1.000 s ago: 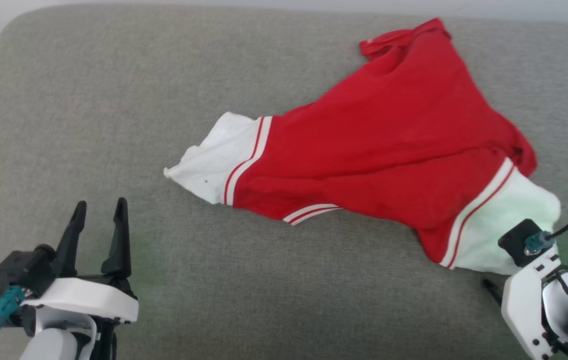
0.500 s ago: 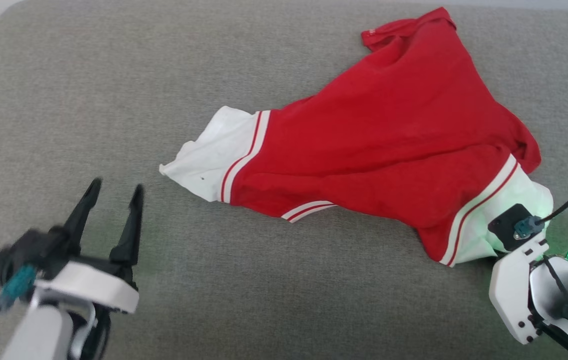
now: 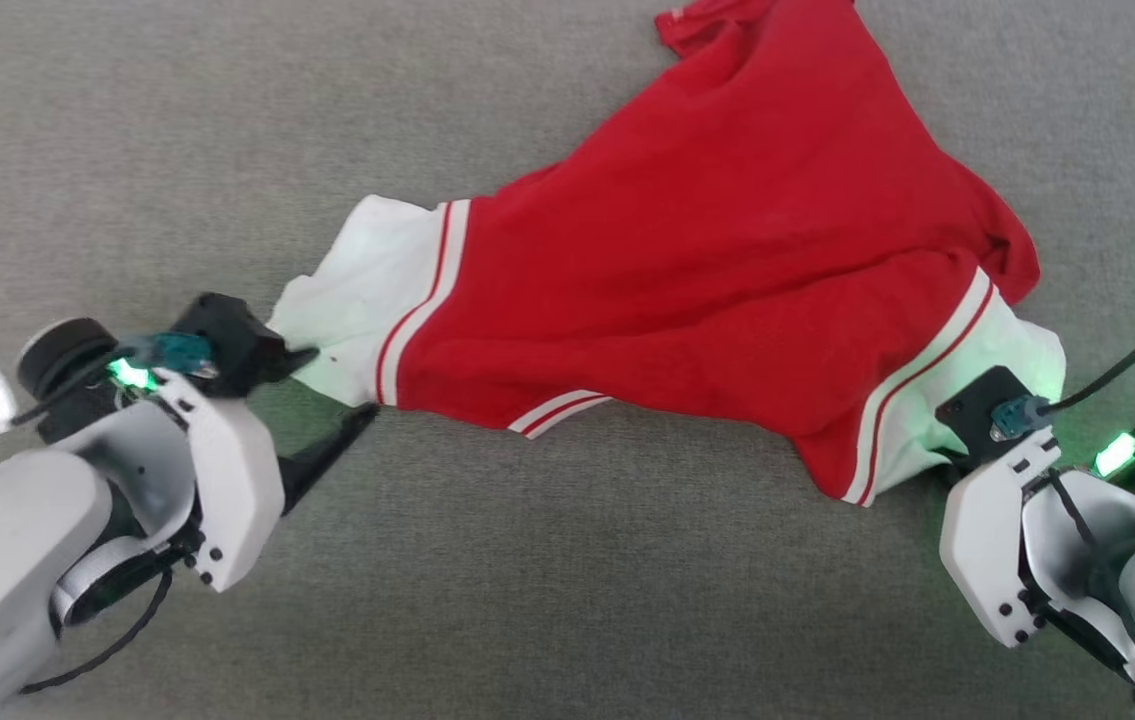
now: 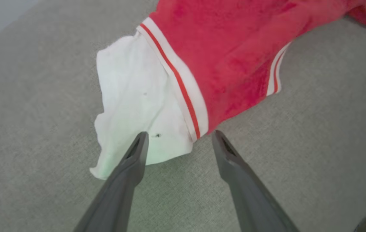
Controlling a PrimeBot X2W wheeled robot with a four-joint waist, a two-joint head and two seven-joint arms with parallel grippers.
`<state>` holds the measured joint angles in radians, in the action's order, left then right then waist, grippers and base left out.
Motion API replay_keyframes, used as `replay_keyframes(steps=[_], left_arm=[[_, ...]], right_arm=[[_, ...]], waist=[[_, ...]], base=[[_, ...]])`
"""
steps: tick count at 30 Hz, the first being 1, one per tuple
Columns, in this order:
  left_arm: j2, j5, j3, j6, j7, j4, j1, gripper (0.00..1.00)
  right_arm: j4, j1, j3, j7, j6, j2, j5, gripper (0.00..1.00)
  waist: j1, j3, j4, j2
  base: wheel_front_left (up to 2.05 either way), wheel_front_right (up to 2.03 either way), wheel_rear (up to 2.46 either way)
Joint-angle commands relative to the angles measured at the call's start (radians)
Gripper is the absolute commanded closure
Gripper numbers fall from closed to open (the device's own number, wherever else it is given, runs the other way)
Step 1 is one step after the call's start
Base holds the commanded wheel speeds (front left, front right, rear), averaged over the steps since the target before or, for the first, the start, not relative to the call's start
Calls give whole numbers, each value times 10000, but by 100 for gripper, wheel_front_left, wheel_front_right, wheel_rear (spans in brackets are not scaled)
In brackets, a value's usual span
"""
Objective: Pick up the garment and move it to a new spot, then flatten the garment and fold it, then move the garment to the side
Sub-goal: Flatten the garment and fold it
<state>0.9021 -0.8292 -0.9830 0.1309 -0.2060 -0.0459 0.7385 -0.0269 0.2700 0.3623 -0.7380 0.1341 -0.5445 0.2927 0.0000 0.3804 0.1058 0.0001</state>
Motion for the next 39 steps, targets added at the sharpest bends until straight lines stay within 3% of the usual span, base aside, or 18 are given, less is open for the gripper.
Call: replay_keyframes(steps=[1, 7, 12, 13, 14, 15, 16, 17, 18, 22, 27, 34, 39], left_arm=[[-3, -289, -472, -14, -223, -123, 357, 0], [38, -1098, -2244, -21, -20, -1131, 1902, 0], [-185, -1752, -2846, -20, 384, -2112, 2272, 0], [-264, -1927, -2957, -20, 535, -2339, 2314, 7], [-335, -2081, -2984, -20, 599, -2418, 2289, 25], [-398, -2165, -2999, -20, 670, -2466, 2267, 52], [-431, -2243, -3012, -20, 715, -2513, 2274, 58], [-454, -2281, -3021, -20, 761, -2551, 2294, 75], [-476, -2272, -3031, -20, 684, -2555, 2246, 100], [-440, -2416, -3021, -18, 930, -2623, 2095, 100], [-321, -3236, -2980, -18, 2055, -2784, 2134, 100], [-4, -5010, -2580, -18, 4210, -1936, 1957, 100], [27, -5740, -2086, -17, 4609, -1241, 1961, 100]], right_arm=[[494, 8, 84, -41, -64, 59, -142, 100], [565, 229, 90, -21, -75, 207, -269, 100], [697, 456, 70, 100, -81, 450, -282, 100], [774, 529, 50, 144, -81, 516, -318, 100], [817, 551, 58, 175, -81, 540, -330, 100], [851, 560, 64, 201, -81, 562, -339, 100], [880, 570, 71, 227, -81, 583, -335, 100], [904, 574, 74, 223, -81, 598, -334, 100], [935, 584, 76, 247, -81, 606, -332, 100], [927, 577, -106, 519, -83, 642, -363, 100], [562, 579, -757, 1314, -68, 876, -457, 100], [-661, 190, -2561, 2134, -56, 1371, -710, 100], [-1436, 154, -3544, 2363, -48, 1857, -542, 100]], waist=[[0, 143, -127, -1], [0, 484, -314, -1], [0, 671, -455, -1], [0, 703, -482, -1], [0, 711, -494, -1], [0, 716, -505, -1], [0, 717, -517, -1], [0, 709, -527, -1], [0, 700, -540, -1], [0, 513, -573, -1], [0, 21, -638, -1], [0, -546, -694, -1], [0, -525, -649, -1]], base=[[0, 0, 0], [0, 0, 0], [0, 0, 0], [0, 0, 0], [0, 0, 0], [0, 0, 0], [0, 0, 0], [0, 0, 0], [0, 0, 0], [0, 0, 0], [0, 0, 0], [0, 0, 0], [0, 0, 0]])
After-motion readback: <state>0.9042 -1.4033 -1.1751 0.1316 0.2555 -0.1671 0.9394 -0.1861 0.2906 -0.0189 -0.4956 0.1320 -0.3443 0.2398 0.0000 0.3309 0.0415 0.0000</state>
